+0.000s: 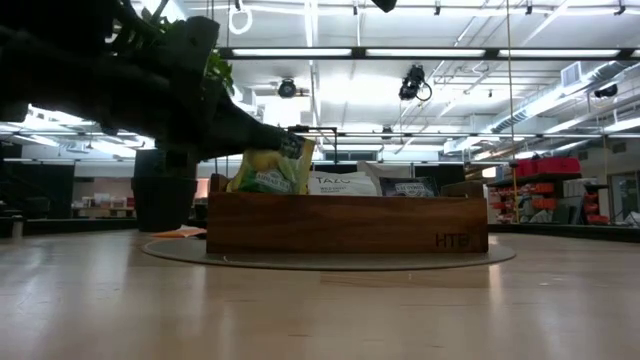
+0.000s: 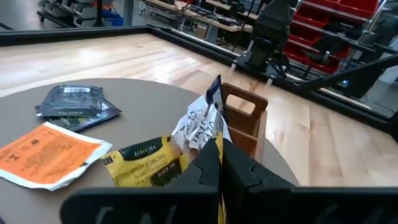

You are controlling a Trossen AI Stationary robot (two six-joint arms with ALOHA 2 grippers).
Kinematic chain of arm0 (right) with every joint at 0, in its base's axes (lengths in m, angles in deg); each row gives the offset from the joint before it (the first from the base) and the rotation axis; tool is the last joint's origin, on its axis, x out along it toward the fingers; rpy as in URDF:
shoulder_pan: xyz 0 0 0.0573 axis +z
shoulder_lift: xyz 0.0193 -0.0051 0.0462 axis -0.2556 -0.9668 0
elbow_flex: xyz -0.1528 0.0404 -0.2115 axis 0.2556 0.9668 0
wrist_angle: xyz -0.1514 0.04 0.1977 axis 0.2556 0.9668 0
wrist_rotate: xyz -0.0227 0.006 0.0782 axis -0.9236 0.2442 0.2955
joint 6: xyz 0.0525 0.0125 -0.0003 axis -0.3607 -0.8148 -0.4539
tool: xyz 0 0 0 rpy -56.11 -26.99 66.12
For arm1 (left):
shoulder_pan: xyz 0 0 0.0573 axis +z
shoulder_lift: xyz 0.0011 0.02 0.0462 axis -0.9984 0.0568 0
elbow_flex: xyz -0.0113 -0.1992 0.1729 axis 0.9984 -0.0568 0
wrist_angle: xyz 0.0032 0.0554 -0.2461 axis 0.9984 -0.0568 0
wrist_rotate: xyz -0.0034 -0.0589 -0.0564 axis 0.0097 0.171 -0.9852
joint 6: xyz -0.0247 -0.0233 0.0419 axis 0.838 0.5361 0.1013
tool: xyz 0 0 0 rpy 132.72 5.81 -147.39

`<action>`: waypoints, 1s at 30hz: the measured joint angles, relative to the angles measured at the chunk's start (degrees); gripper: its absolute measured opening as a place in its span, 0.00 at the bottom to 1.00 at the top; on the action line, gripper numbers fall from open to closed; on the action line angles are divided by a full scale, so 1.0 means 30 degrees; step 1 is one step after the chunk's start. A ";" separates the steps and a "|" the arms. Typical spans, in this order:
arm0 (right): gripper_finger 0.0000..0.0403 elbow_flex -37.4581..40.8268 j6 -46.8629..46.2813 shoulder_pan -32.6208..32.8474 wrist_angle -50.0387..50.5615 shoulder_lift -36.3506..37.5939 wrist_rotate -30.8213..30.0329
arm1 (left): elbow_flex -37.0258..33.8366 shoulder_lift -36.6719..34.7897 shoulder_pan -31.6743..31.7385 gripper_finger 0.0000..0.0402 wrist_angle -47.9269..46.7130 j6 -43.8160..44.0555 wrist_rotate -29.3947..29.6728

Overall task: Pick & Place Tea
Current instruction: Put the yellow tea bag into the left section of the wooden organizer

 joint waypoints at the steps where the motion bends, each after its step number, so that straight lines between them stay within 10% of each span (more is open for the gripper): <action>1: 0.42 0.0000 0.0001 0.0000 -0.0002 0.0000 -0.0002 | 0.0000 0.0000 0.0007 0.00 -0.0028 -0.0093 0.0014; 13: 0.42 0.0000 0.0286 0.0000 0.0206 0.0000 -0.1310 | 0.0000 0.0000 0.0231 0.06 -0.1866 0.0581 -0.0480; 30: 0.42 0.0000 -0.0589 -0.0523 0.0704 0.0000 -0.1362 | 0.0007 -0.0384 0.0395 0.54 -0.0866 0.0468 -0.0550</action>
